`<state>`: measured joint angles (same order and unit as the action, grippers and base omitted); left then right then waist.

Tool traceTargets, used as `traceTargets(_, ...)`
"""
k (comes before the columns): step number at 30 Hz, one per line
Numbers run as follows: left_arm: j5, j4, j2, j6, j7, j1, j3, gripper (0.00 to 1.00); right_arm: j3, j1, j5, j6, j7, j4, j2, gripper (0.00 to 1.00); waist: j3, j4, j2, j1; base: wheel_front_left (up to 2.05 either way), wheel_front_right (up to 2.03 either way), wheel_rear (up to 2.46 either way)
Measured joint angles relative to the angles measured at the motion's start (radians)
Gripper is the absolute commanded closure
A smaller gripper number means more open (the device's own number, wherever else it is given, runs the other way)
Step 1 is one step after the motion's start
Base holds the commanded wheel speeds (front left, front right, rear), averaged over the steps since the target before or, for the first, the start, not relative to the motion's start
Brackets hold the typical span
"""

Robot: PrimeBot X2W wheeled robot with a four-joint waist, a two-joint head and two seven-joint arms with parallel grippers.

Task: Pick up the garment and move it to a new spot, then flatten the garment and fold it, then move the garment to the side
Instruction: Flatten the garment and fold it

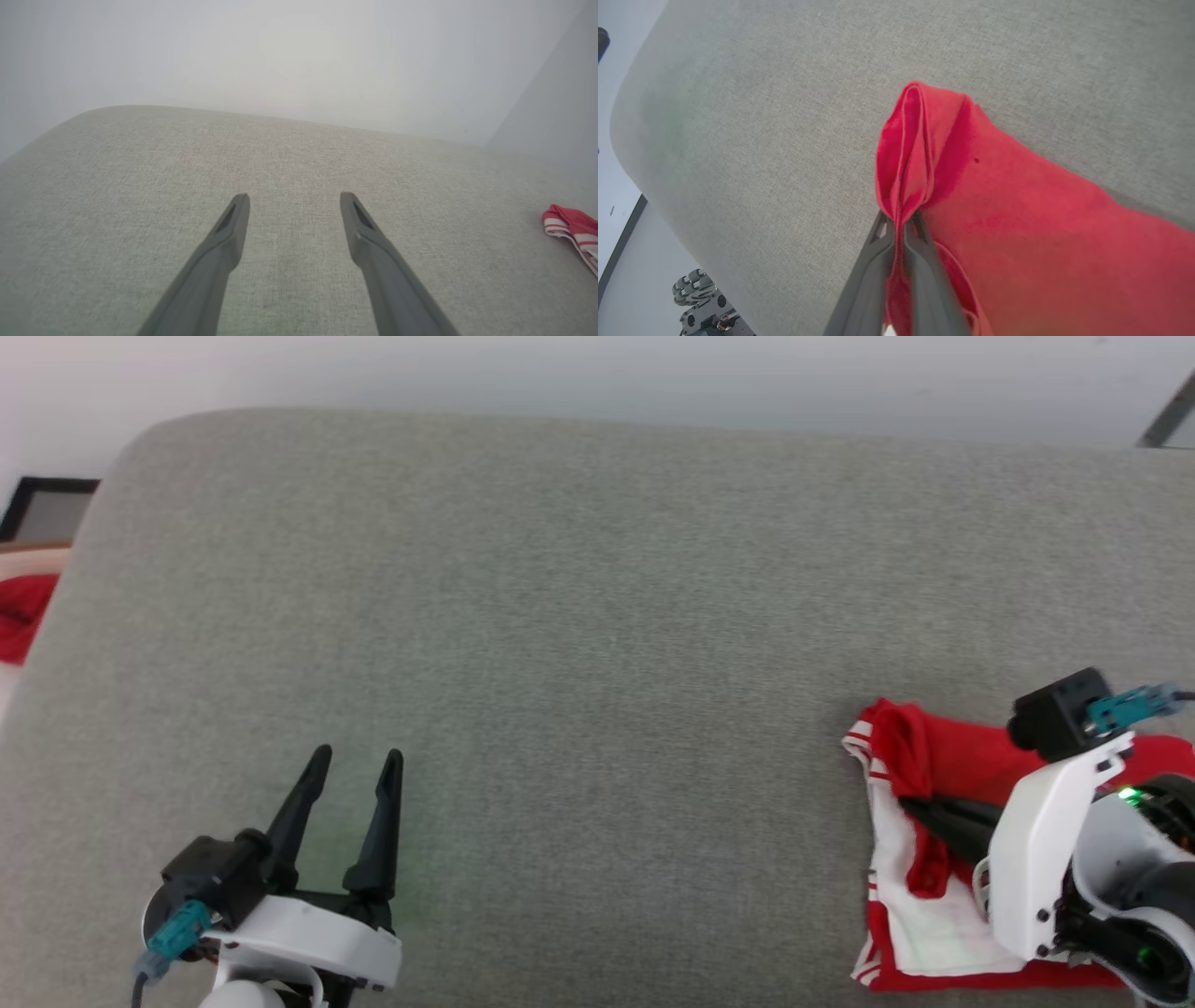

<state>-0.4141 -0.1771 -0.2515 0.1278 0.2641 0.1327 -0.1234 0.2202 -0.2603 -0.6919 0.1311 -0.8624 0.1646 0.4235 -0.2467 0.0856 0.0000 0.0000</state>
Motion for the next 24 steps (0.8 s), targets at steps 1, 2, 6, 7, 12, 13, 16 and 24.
traceTargets(1, 0.0, -0.001, 0.003, 0.0, 0.0, 0.0, 0.001, 0.0, 0.01, 0.001, -0.001, 0.0, -0.001, -0.001, -0.001, 1.0, 0.0, 0.007, 0.0, 0.0, 0.0, 0.0, 0.0)
traceTargets(2, 0.0, -0.002, 0.005, 0.0, 0.0, 0.0, 0.001, 0.0, 0.013, 0.001, 0.0, 0.0, 0.0, -0.007, -0.004, 1.0, -0.001, 0.013, 0.0001, 0.0, 0.0, 0.0, 0.0)
traceTargets(6, 0.0, -0.005, 0.019, 0.0, 0.0, 0.0, -0.005, 0.0, 0.028, 0.002, 0.012, 0.0, 0.02, -0.066, -0.009, 1.0, -0.006, 0.032, 0.0001, 0.0, 0.0, 0.0, 0.0)
traceTargets(7, 0.0, -0.007, 0.021, 0.0, 0.0, 0.002, -0.012, 0.0, 0.035, 0.006, 0.015, 0.0, 0.025, -0.081, -0.009, 1.0, -0.008, 0.037, 0.0001, 0.0, 0.0, 0.0, 0.0)
traceTargets(12, -0.003, -0.013, 0.023, 0.0, 0.0, 0.012, -0.022, 0.0, 0.055, 0.025, 0.024, 0.0, 0.073, -0.151, -0.021, 1.0, -0.012, 0.054, 0.0, 0.0, 0.0, 0.0, 0.0)
traceTargets(13, -0.003, -0.014, 0.022, 0.0, 0.0, 0.015, -0.021, 0.0, 0.057, 0.025, 0.024, 0.0, 0.083, -0.161, -0.022, 1.0, -0.012, 0.055, 0.0, 0.0, 0.0, 0.0, 0.0)
traceTargets(16, -0.006, -0.015, 0.019, 0.0, 0.0, 0.019, -0.017, 0.0, 0.072, 0.022, 0.023, 0.0, 0.107, -0.187, -0.026, 0.84, -0.007, 0.052, 0.0, 0.0, 0.0, 0.0, 0.0)
traceTargets(24, -0.018, -0.022, 0.005, 0.0, 0.0, 0.006, -0.013, 0.0, 0.084, -0.002, -0.05, 0.0, 0.157, -0.185, -0.023, 0.0, 0.019, 0.018, 0.0001, 0.0, 0.0, 0.0, 0.0)
